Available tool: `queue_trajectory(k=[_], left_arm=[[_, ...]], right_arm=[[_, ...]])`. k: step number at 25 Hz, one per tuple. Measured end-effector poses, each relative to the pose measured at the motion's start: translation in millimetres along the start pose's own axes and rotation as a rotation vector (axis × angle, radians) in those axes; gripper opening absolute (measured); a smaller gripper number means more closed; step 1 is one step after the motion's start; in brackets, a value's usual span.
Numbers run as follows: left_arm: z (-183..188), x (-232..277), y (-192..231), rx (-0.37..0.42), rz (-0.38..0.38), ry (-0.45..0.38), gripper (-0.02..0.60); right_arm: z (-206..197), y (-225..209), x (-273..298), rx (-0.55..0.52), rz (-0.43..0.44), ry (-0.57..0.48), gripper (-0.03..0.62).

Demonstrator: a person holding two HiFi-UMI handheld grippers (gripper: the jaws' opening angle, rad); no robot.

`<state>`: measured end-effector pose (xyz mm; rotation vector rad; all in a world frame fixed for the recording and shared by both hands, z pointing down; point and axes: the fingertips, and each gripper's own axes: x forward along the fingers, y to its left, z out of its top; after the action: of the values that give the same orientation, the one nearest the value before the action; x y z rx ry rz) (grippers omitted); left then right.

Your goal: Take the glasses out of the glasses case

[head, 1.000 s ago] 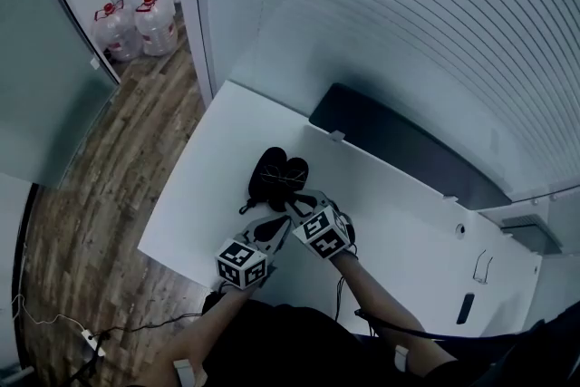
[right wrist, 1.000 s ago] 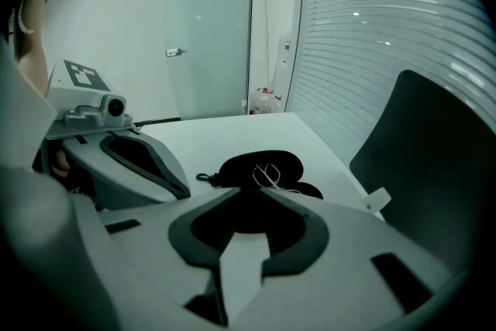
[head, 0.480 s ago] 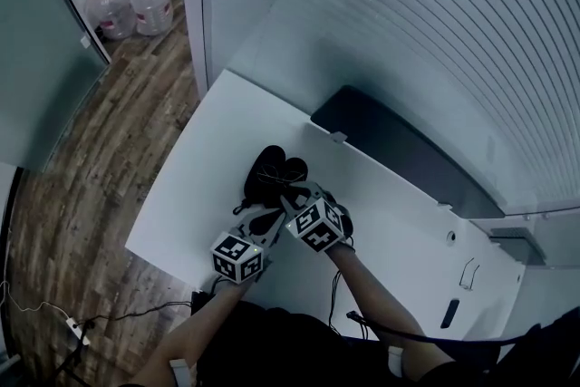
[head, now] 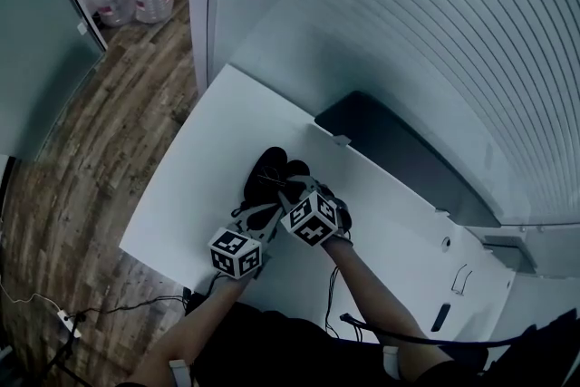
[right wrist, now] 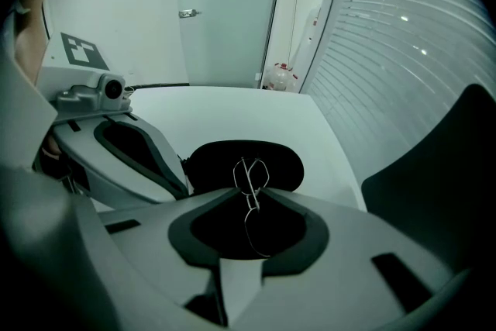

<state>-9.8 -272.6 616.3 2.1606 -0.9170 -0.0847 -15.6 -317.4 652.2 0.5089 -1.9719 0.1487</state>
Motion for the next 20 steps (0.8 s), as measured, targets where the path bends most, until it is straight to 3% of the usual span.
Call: queue_trajectory(k=[13,20], left_arm=[[-6.4,11.4,11.1,-0.098,0.041,0.006,0.006],[-7.3,15.2,9.2,-0.112,0.020,0.010,0.006]], right_arm=[[-11.0,-4.5,17.0,-0.061,0.065,0.118,0.067],[-12.1,-9.5,24.9,-0.113,0.059,0.165,0.063]])
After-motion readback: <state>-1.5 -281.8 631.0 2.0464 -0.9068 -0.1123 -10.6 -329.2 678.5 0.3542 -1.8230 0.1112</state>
